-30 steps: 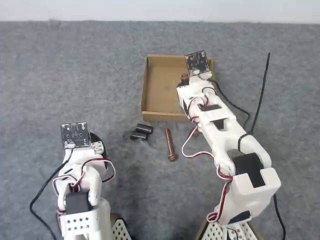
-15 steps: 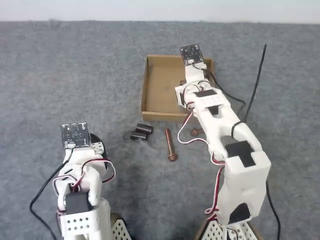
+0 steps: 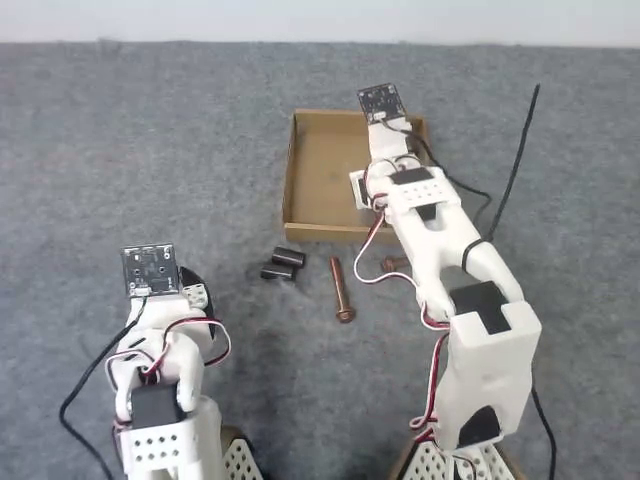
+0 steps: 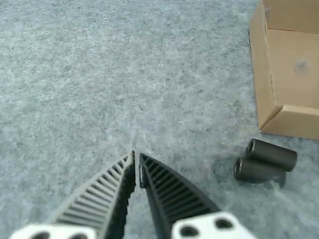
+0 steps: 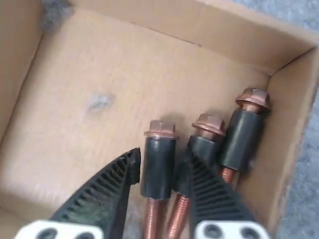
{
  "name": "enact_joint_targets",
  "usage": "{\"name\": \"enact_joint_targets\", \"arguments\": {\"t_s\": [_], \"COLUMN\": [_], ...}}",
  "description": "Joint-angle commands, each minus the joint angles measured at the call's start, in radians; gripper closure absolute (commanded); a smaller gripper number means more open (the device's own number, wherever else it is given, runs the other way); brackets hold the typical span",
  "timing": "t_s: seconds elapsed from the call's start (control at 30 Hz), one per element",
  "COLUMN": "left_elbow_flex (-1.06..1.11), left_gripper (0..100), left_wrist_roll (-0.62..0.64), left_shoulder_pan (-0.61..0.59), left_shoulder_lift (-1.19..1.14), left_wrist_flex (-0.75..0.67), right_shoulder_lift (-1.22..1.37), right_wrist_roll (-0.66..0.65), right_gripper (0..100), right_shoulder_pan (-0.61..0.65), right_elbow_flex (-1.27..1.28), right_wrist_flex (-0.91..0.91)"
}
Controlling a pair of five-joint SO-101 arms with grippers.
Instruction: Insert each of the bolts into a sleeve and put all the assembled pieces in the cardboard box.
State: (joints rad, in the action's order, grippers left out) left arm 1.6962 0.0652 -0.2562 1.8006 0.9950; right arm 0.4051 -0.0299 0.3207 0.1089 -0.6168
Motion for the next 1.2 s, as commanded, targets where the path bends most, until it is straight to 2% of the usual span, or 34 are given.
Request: {"name": "enact_joint_targets", "arguments": {"t_s": [0.0,0.23,0.37,0.7,0.83,1.03,1.17], "left_elbow_flex": [-0.012,-0.012,-0.012,-0.012,-0.012,-0.012,-0.012], "left_gripper": [99,99,99,99,99,99,99], "left_wrist_roll": [-0.012,-0.012,-0.012,-0.012,-0.012,-0.012,-0.012], "left_shoulder_pan": [0.0,0.0,0.0,0.0,0.0,0.0,0.0], "left_shoulder_lift": [0.023,0.023,0.023,0.023,0.023,0.023,0.023], "left_wrist_flex": [0.005,0.005,0.005,0.005,0.005,0.006,0.031], "right_shoulder_lift": [-0.03,-0.064,-0.131,-0.364,-0.397,-0.395,-0.394], "right_wrist_roll": [0.009,0.009,0.006,0.002,0.009,0.003,0.002], "right_gripper": [83.8,92.2,99.5,98.2,98.2,98.2,98.2], "right_shoulder_pan": [-0.012,-0.005,0.019,0.099,0.174,0.329,0.394], "right_elbow_flex": [-0.1,-0.13,-0.13,-0.13,-0.13,-0.129,-0.129], "right_wrist_flex": [-0.071,-0.142,-0.254,-0.585,-0.714,-0.803,-0.789]}}
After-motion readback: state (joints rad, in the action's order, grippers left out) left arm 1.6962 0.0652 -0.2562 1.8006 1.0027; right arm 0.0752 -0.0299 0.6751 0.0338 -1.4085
